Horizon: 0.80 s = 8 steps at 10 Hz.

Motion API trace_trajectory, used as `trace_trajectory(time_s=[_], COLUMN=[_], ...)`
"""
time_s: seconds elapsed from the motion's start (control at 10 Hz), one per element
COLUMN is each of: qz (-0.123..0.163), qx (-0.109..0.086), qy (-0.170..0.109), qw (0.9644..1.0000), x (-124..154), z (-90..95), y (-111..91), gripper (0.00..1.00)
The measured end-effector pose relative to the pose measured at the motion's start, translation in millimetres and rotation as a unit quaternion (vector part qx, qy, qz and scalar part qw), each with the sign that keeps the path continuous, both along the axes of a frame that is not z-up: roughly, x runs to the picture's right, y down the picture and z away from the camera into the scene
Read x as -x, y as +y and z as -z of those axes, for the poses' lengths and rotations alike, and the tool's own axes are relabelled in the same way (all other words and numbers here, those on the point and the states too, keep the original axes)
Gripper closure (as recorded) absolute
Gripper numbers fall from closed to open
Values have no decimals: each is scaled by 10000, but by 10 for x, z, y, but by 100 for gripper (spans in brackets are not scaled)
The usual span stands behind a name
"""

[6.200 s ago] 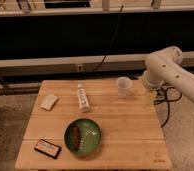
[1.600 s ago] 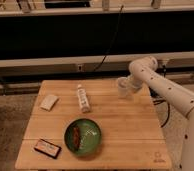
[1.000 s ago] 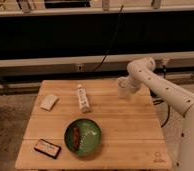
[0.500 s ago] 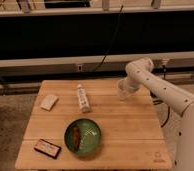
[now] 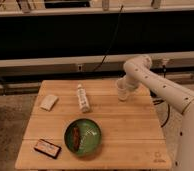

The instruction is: Pick up the ceramic cup

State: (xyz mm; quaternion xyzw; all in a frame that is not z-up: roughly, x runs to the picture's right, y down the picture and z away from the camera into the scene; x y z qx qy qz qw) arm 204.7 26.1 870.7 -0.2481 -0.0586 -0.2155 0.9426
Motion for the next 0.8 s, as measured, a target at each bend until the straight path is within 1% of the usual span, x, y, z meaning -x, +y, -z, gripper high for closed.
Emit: trace_trajectory(time_s=[0.3,0.5,0.8], qz=[173,288,462], qx=[15,5,13], qy=[-5,-44,-114], qw=[9998,9996,9989], x=[1,36,70], z=[134,207,369], y=[-70,-114,-202], gripper=[100,100,100])
